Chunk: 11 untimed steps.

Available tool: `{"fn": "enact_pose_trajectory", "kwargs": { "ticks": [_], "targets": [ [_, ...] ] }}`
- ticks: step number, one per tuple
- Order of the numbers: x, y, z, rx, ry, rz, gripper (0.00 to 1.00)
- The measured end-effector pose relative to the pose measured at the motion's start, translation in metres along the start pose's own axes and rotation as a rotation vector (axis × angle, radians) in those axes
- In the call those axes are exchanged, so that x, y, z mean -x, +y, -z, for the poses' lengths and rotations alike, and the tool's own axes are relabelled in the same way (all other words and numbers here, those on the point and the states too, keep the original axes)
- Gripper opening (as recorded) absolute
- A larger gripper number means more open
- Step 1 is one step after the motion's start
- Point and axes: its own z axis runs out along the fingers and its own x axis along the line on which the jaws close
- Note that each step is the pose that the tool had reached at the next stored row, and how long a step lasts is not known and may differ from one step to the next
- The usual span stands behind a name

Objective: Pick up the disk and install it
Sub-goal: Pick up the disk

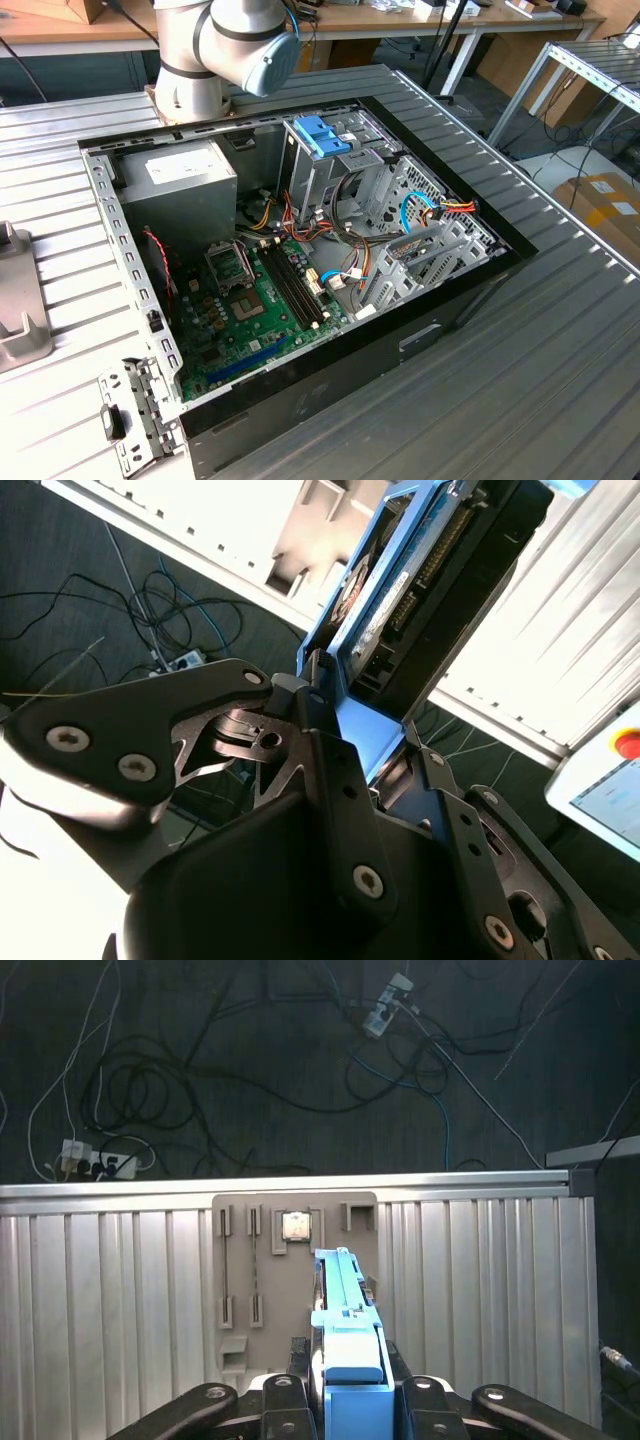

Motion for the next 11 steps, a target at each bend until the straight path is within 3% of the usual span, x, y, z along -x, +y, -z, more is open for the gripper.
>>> {"fn": "enact_pose_trajectory", "kwargs": {
  "ticks": [11],
  "targets": [
    [-0.0027, -0.0056, 0.0004, -0.0001, -0.0001, 0.000, 0.37]
  ]
}}
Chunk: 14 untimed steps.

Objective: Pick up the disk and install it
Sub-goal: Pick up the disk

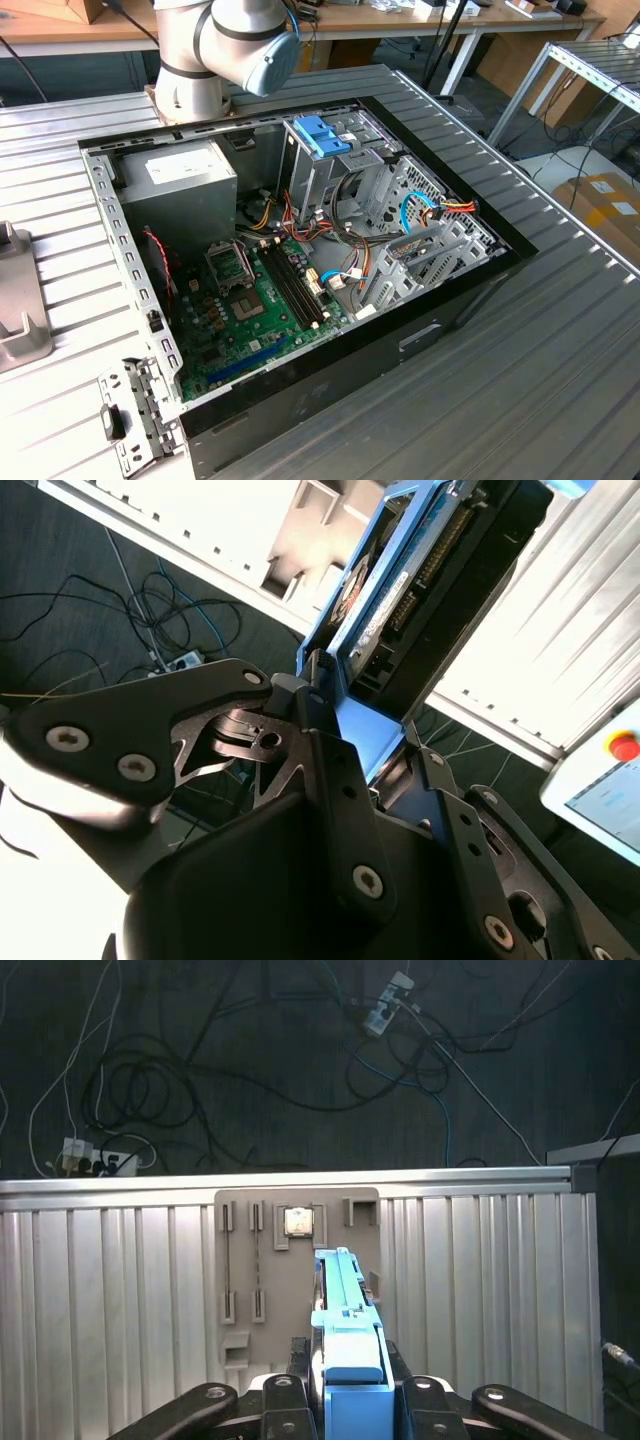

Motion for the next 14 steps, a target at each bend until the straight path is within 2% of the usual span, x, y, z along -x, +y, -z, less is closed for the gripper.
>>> {"fn": "enact_pose_trajectory", "kwargs": {
  "ticks": [14],
  "targets": [
    [-0.0031, -0.0054, 0.0006, 0.0002, 0.0001, 0.000, 0.37]
  ]
}}
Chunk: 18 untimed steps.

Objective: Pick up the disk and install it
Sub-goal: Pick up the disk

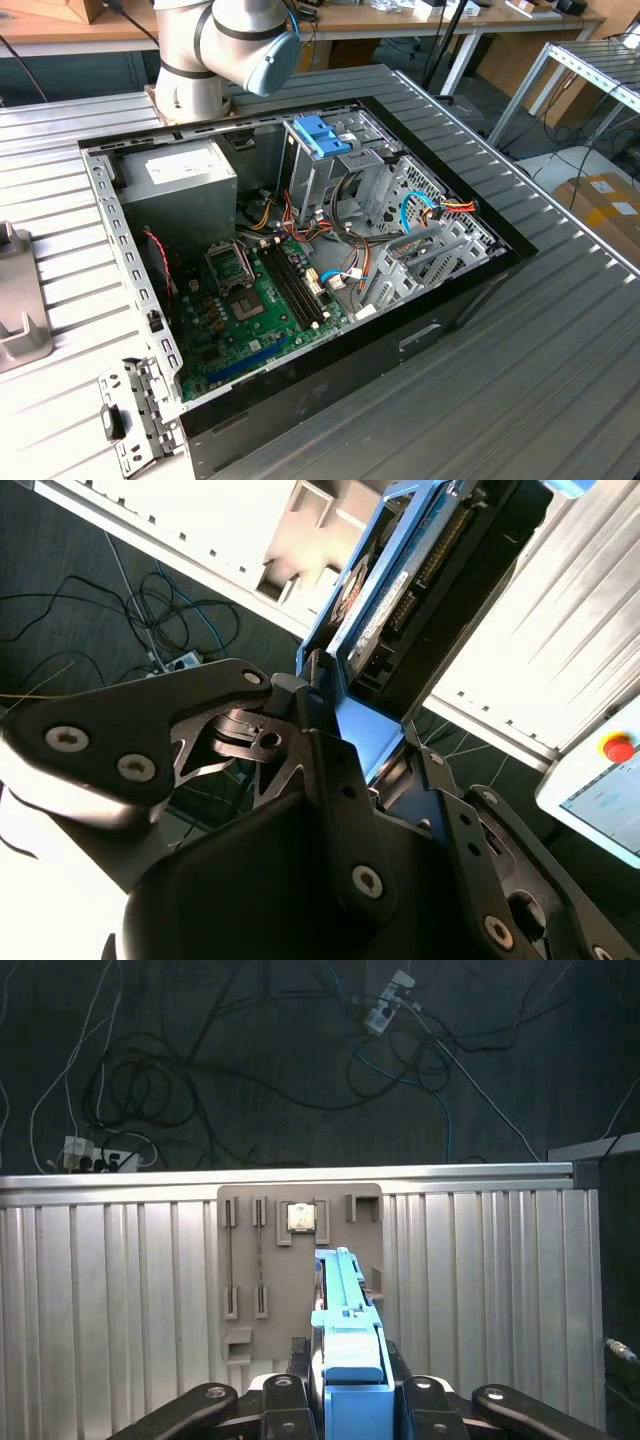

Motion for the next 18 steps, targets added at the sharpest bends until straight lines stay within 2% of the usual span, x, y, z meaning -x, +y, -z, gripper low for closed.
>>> {"fn": "enact_pose_trajectory", "kwargs": {
  "ticks": [18],
  "targets": [
    [-0.0030, -0.0071, 0.0005, 0.0000, 0.0000, 0.000, 0.37]
  ]
}}
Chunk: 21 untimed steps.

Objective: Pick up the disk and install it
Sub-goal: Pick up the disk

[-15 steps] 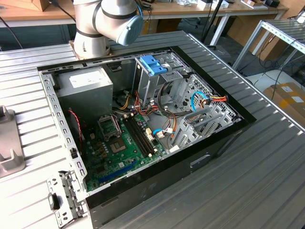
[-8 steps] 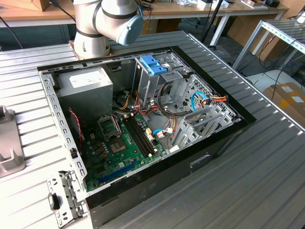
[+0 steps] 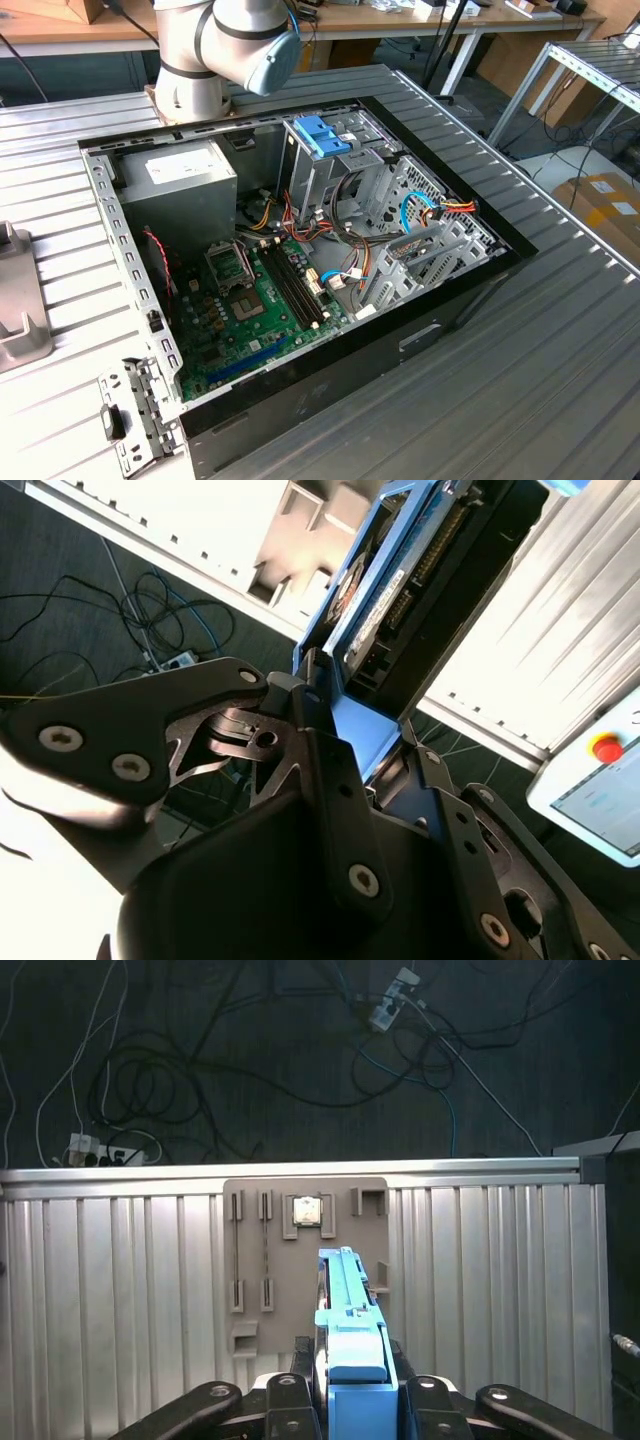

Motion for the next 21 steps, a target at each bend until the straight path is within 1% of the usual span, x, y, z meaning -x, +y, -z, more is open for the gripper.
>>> {"fn": "enact_pose_trajectory", "kwargs": {
  "ticks": [12, 21],
  "targets": [
    [-0.0019, -0.0043, 0.0003, 0.0000, 0.0000, 0.000, 0.37],
    [-0.0040, -0.0092, 0.0005, 0.0000, 0.0000, 0.000, 0.37]
  ]
}}
